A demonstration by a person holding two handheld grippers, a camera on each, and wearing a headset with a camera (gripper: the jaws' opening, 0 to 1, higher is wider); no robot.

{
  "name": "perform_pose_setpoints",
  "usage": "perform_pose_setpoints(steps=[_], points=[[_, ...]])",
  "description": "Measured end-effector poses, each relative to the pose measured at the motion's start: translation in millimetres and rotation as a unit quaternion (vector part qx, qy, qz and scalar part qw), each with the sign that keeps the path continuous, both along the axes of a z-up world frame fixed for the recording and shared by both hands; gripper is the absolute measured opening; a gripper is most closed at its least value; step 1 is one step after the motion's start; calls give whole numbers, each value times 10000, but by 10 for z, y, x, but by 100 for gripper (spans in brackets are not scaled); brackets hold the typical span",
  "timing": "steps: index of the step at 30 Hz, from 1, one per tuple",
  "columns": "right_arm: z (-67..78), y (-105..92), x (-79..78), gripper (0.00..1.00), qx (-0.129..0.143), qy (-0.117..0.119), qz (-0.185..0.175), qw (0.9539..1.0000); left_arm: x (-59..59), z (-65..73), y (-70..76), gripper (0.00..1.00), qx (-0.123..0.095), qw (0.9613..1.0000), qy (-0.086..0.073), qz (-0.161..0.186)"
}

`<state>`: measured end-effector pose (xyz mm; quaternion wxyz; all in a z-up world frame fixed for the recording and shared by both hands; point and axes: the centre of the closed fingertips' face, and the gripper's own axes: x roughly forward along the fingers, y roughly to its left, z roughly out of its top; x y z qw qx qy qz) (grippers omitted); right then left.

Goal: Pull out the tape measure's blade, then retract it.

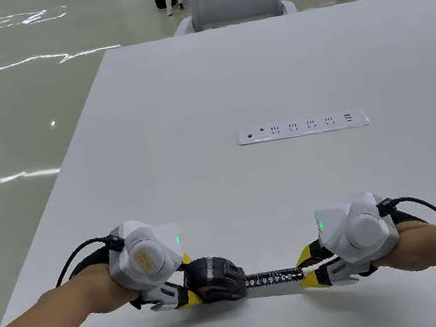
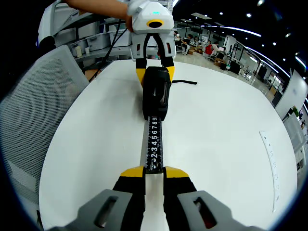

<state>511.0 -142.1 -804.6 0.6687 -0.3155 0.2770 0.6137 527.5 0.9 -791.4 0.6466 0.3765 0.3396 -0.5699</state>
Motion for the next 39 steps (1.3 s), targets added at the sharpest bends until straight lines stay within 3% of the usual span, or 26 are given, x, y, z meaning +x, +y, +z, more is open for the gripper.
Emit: perform_pose_setpoints(steps=[39], points=[[6,-168,-21,12,-43,-25,0,10000,-5,-7,-3,25,16,10000,-5,3]])
